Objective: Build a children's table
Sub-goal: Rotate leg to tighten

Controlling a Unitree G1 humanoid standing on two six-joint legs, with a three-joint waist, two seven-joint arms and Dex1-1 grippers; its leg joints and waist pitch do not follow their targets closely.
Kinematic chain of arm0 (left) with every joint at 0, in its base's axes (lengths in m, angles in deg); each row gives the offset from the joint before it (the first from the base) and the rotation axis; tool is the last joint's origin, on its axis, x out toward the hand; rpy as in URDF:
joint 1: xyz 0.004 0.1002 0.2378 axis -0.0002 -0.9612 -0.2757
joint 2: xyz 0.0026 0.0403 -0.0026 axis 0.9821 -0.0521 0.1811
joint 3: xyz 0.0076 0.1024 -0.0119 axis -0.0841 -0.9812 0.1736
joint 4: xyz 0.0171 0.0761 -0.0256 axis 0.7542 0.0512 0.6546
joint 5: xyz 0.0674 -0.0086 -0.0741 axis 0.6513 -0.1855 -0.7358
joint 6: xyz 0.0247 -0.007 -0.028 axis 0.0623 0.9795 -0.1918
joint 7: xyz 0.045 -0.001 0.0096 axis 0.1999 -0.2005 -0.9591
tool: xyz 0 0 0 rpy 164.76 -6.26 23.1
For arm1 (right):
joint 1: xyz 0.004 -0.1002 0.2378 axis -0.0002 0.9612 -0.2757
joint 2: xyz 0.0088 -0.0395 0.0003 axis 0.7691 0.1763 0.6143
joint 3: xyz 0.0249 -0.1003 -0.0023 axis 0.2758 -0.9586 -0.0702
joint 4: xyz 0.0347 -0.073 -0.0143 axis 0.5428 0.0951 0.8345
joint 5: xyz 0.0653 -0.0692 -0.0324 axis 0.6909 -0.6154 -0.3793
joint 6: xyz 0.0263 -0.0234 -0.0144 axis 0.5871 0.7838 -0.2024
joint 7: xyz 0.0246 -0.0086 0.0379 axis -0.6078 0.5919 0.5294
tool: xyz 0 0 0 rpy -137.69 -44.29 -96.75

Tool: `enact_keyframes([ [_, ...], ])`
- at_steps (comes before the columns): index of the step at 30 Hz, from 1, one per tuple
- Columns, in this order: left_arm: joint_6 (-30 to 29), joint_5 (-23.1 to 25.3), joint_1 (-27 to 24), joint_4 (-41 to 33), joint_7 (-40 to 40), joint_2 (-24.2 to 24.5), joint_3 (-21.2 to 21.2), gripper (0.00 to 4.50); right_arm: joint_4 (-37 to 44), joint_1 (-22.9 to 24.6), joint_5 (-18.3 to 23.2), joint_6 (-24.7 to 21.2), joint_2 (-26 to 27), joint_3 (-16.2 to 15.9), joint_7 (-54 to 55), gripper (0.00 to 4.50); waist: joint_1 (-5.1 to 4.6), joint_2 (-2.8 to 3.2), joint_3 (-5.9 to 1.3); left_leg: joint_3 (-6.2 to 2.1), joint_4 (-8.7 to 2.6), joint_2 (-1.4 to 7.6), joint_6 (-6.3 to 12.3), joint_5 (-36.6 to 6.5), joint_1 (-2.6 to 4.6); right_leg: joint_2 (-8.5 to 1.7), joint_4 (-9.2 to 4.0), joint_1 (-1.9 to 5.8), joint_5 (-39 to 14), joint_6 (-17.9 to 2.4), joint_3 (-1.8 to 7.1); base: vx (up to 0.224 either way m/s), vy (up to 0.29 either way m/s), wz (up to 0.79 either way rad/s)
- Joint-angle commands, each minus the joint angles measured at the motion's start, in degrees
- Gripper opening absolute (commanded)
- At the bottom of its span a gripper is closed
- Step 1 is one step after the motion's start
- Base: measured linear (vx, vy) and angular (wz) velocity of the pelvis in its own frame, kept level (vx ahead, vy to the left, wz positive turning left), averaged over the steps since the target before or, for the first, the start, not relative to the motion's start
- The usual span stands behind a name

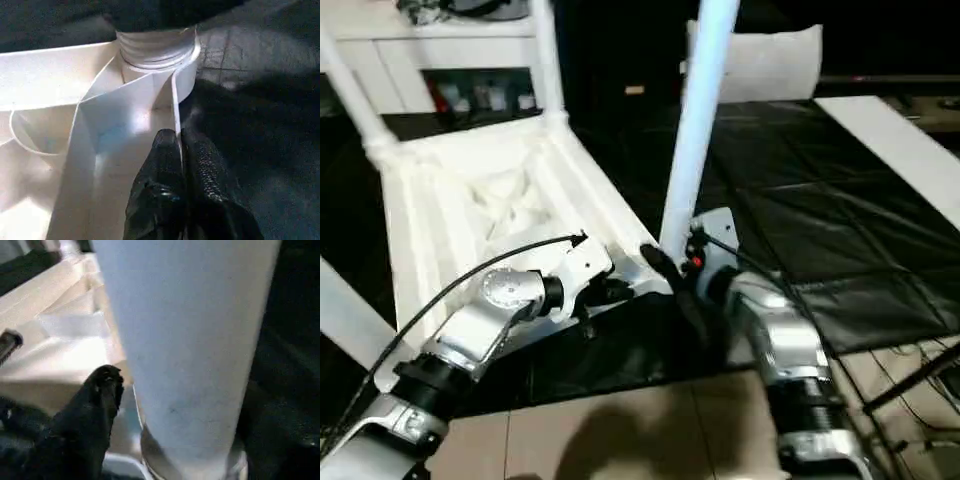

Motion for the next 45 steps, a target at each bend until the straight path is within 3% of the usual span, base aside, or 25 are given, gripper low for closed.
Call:
enact_keyframes([
  [1, 2.9, 0.3, 0.3, 0.1, -4.1, 1.7, -2.3, 0.00, 1.0, 0.5, 0.3, 1.1, -3.0, -1.0, -4.6, 3.96, 0.15, -0.62, -4.56, -0.17, -3.16, 2.52, 5.42, -0.5, -0.52, -3.96, -2.23, 3.99, -3.5, -10.4, 4.47, 0.000, 0.000, 0.00],
  [4, 6.2, 0.1, 0.4, 0.6, -8.1, 3.9, -3.5, 0.00, 1.2, 0.7, -0.1, 2.3, -6.7, -1.8, -9.7, 4.13, 0.56, -0.68, -4.40, 0.12, -2.96, 2.46, 6.10, -1.3, -0.56, -3.83, -2.31, 3.62, -5.2, -10.5, 4.63, 0.000, 0.000, 0.00],
  [7, 10.3, -0.2, 0.7, 1.4, -14.4, 6.9, -5.2, 0.00, 1.9, 1.4, 0.8, 3.9, -12.3, -4.0, -21.2, 4.29, 1.12, -0.66, -3.94, 0.37, -3.27, 2.54, 4.70, -7.5, -0.18, -3.97, -3.51, 3.37, -14.8, -8.1, 4.76, 0.000, 0.000, 0.00],
  [10, 12.7, -1.0, 0.8, 1.6, -18.6, 8.3, -5.9, 0.00, 2.5, 1.8, 1.4, 4.4, -15.3, -6.0, -27.9, 3.94, 1.32, -0.69, -3.49, 0.25, -3.67, 2.64, 3.56, -10.7, 0.03, -3.91, -4.19, 3.09, -21.0, -6.5, 4.68, 0.000, 0.000, 0.00],
  [11, 13.1, -1.5, 0.6, 1.1, -20.7, 8.9, -6.3, 0.00, 2.6, 1.7, 1.9, 4.3, -15.9, -6.5, -30.0, 3.92, 1.36, -1.00, -3.54, 0.20, -3.76, 2.73, 3.29, -11.7, 0.23, -3.94, -4.37, 3.15, -22.5, -6.0, 4.67, 0.000, 0.000, 0.00],
  [16, 14.4, -2.4, 0.7, 0.3, -25.5, 10.5, -7.7, 0.00, 2.3, 1.5, 3.3, 3.9, -17.1, -8.0, -35.3, 3.44, 2.02, -0.91, -3.85, 0.39, -3.67, 2.98, 3.41, -9.9, 0.40, -3.86, -3.54, 2.99, -18.0, -8.1, 5.09, 0.000, 0.000, 0.00],
  [17, 14.7, -2.6, 0.7, 0.2, -26.3, 10.8, -7.9, 0.00, 2.5, 1.5, 3.8, 3.6, -17.2, -8.3, -36.3, 3.34, 2.30, -1.33, -3.89, 0.56, -3.62, 3.04, 3.63, -9.3, 0.52, -3.82, -3.45, 2.86, -17.0, -8.5, 5.17, 0.000, 0.000, 0.00],
  [19, 15.2, -2.9, 0.8, 0.1, -27.5, 11.2, -8.2, 0.00, 2.9, 1.5, 4.4, 3.1, -17.2, -8.8, -37.7, 3.21, 2.63, -1.11, -4.00, 0.58, -3.51, 3.04, 3.84, -8.2, 0.45, -3.87, -2.97, 2.90, -15.0, -9.4, 5.24, 0.000, 0.000, 0.00],
  [28, 16.5, -2.9, 0.9, 0.6, -29.5, 11.7, -8.2, 0.00, 2.8, 1.4, 4.9, 2.4, -17.3, -9.6, -41.0, 2.45, 2.80, -1.35, -4.00, 0.54, -3.52, 2.89, 3.21, -8.2, 0.19, -3.90, -3.27, 3.06, -17.9, -7.9, 5.06, 0.000, 0.000, 0.00],
  [32, 16.5, -3.1, 0.7, 0.8, -29.6, 11.8, -8.2, 0.00, -1.3, 0.2, 4.3, 4.3, -16.8, -9.8, -42.3, 2.13, 2.79, -1.31, -4.09, 0.55, -3.46, 2.92, 3.19, -7.4, 0.22, -3.86, -3.01, 3.03, -16.2, -8.5, 5.10, 0.000, 0.000, 0.00],
  [37, 13.8, -4.5, -0.6, -0.2, -28.0, 11.2, -7.1, 0.00, -10.3, -2.2, 3.9, 7.6, -13.8, -9.6, -43.0, 2.05, 2.35, -1.16, -4.01, 0.66, -3.42, 2.85, 2.79, -9.3, 0.16, -3.97, -3.22, 3.02, -18.3, -9.2, 4.92, 0.000, 0.000, 0.00],
  [40, 10.5, -5.3, -1.0, -1.3, -25.7, 9.9, -5.9, 0.00, -17.2, -4.4, 3.1, 9.9, -11.2, -8.8, -41.1, 2.05, 1.90, -1.30, -3.78, 0.45, -3.66, 2.84, 1.79, -12.1, 0.33, -4.02, -3.80, 2.96, -23.3, -7.8, 4.74, 0.000, 0.000, 0.00],
  [42, 6.4, -5.0, -1.1, -1.8, -18.9, 6.8, -4.0, 0.00, -31.4, -9.5, -1.3, 15.1, -6.6, -7.1, -26.9, 2.04, 1.02, -1.14, -3.67, 0.38, -3.64, 2.81, 0.57, -14.2, 0.39, -4.30, -4.06, 2.55, -26.3, -7.7, 4.64, 0.000, 0.000, 0.00],
  [43, 6.4, -5.0, -1.1, -1.8, -18.9, 6.8, -4.0, 0.00, -31.4, -9.5, -1.3, 15.1, -6.6, -7.1, -26.9, 2.04, 0.14, -1.06, -3.19, 0.00, -3.74, 2.54, -0.52, -16.7, 0.49, -3.97, -4.85, 2.64, -30.8, -6.2, 4.01, -0.053, -0.004, -0.06],
  [45, 5.6, -4.7, -1.0, -1.8, -17.3, 6.1, -3.7, 0.00, -33.9, -10.7, -1.7, 15.1, -5.8, -6.4, -23.3, 2.02, -1.10, -1.20, -3.30, -0.25, -3.54, 2.51, -0.78, -20.1, 0.62, -3.98, -5.49, 2.76, -34.4, -3.8, 3.42, -0.052, 0.008, -0.10],
])
